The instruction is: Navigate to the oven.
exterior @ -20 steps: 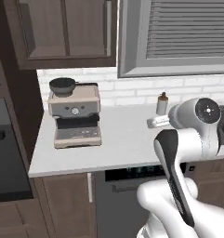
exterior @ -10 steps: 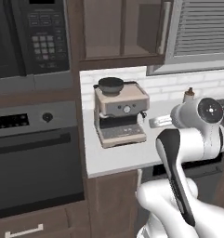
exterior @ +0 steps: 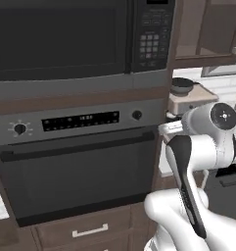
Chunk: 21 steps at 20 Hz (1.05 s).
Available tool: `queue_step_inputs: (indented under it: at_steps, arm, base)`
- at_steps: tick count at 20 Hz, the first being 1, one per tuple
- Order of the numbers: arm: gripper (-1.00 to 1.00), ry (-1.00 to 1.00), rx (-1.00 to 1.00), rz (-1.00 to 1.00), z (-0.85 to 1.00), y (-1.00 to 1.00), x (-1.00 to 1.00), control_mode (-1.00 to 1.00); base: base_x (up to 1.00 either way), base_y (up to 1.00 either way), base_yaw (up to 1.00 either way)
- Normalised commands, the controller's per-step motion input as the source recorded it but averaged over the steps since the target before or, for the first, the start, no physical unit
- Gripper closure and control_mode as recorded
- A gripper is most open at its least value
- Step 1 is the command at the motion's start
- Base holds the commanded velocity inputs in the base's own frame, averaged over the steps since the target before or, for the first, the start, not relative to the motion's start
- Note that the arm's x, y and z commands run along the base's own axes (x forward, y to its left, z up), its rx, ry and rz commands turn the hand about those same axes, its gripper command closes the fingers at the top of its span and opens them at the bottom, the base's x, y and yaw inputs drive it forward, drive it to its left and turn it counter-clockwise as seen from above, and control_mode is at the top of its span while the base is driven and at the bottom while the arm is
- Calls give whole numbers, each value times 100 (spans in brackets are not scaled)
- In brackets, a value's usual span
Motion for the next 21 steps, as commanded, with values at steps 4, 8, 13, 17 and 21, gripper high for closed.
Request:
queue_step_inputs:
  at_steps: [4, 8, 13, 17, 21]
  arm:
    - [-100, 0, 0, 0, 0, 0, 0, 100]
    - [-100, 0, 0, 0, 0, 0, 0, 100]
    - [-100, 0, 0, 0, 0, 0, 0, 100]
    - [-100, 0, 0, 0, 0, 0, 0, 100]
    - [-100, 0, 0, 0, 0, 0, 0, 100]
  base:
    - [50, 79, 19]
    - [70, 33, 26]
    - [81, 0, 20]
    - [70, 21, 5]
    - [22, 37, 0]
